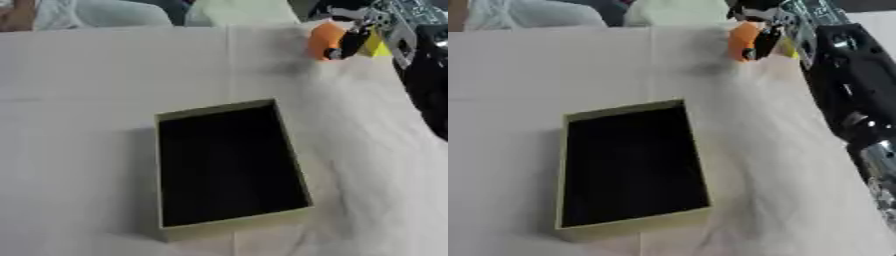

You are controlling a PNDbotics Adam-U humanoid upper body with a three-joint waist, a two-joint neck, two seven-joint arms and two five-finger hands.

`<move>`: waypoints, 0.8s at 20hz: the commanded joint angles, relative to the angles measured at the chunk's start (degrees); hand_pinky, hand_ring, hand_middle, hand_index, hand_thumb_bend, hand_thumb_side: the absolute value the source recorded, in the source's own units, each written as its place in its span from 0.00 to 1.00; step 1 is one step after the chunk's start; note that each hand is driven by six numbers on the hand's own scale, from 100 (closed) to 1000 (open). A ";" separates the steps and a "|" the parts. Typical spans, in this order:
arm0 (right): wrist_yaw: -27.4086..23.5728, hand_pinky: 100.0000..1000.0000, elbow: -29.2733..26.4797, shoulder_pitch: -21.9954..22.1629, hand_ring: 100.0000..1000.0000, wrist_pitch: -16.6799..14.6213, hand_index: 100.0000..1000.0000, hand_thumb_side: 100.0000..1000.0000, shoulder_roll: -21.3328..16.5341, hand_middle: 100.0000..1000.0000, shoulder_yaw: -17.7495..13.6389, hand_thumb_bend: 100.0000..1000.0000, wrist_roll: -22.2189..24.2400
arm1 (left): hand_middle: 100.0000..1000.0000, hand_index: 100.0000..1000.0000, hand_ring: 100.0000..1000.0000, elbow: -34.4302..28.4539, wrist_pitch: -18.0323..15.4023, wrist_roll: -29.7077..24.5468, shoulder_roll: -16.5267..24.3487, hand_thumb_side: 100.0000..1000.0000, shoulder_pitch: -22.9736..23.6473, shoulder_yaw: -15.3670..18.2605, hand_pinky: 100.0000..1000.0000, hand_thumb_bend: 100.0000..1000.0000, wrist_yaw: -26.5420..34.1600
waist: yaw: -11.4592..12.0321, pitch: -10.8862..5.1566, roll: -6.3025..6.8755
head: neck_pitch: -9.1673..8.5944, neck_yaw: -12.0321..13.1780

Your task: Pick up objects on the table and place them in the box.

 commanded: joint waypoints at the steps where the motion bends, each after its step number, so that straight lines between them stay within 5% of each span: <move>1: 0.65 0.83 -0.16 -1.65 0.93 0.91 0.95 0.00 -1.61 0.95 -0.80 0.22 0.40 | 0.61 0.78 0.55 -0.85 0.17 -0.08 0.45 0.78 -0.17 -0.04 0.85 0.35 -0.42 | 0.09 -0.99 0.08 | -0.85 -0.18; 7: 1.01 0.79 0.42 -1.73 0.84 1.52 0.88 0.00 -1.37 0.81 -1.11 0.20 2.07 | 0.61 0.78 0.54 -0.85 0.29 -0.23 0.02 0.79 -0.28 -0.17 0.86 0.35 -0.54 | -0.22 -0.30 0.42 | -0.89 -0.35; 14: 3.08 0.56 -2.22 -1.74 0.41 2.35 0.47 0.00 -1.20 0.34 -0.92 0.18 -1.01 | 0.61 0.78 0.54 -0.85 0.33 -0.46 -0.02 0.79 -0.29 -0.23 0.86 0.35 -0.63 | -0.41 -0.30 0.52 | -0.76 -0.43; 16: 3.34 0.52 -4.22 -1.72 0.38 2.94 0.42 0.00 -1.16 0.27 -1.11 0.19 -2.78 | 0.61 0.78 0.54 -0.85 0.32 -0.45 0.06 0.79 -0.30 -0.21 0.86 0.35 -0.60 | -0.47 -0.42 0.48 | -0.71 -0.39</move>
